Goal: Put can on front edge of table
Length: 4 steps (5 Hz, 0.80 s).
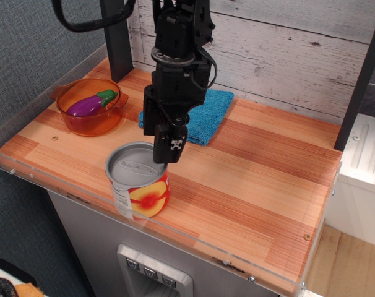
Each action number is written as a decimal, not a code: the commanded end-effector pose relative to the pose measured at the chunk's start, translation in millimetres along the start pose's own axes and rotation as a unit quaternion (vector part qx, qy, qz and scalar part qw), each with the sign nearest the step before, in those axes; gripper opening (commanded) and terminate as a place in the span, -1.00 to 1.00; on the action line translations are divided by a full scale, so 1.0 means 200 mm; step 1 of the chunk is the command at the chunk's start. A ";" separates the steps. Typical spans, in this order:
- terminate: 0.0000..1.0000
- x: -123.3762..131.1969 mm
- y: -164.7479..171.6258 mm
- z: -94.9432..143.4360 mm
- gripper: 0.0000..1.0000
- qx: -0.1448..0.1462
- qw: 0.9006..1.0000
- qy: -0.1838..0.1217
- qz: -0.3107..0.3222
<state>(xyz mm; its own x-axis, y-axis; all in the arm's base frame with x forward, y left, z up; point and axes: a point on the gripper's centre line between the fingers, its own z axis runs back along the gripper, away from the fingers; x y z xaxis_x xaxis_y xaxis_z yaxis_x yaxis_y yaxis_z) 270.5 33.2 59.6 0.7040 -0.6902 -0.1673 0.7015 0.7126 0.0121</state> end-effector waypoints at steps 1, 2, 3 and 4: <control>-1.00 -0.03 0.07 0.23 1.00 0.031 0.998 -0.015 0.052; -1.00 -0.02 0.10 0.33 1.00 0.038 0.994 -0.018 0.101; -1.00 -0.03 0.14 0.39 1.00 0.039 0.988 -0.015 0.148; -1.00 0.01 0.14 0.43 1.00 0.041 0.958 -0.075 0.274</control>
<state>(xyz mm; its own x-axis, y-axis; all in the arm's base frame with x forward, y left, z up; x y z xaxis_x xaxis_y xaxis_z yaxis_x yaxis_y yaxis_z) 304.0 39.2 122.3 0.9753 -0.2200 -0.0172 0.2205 0.9680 0.1202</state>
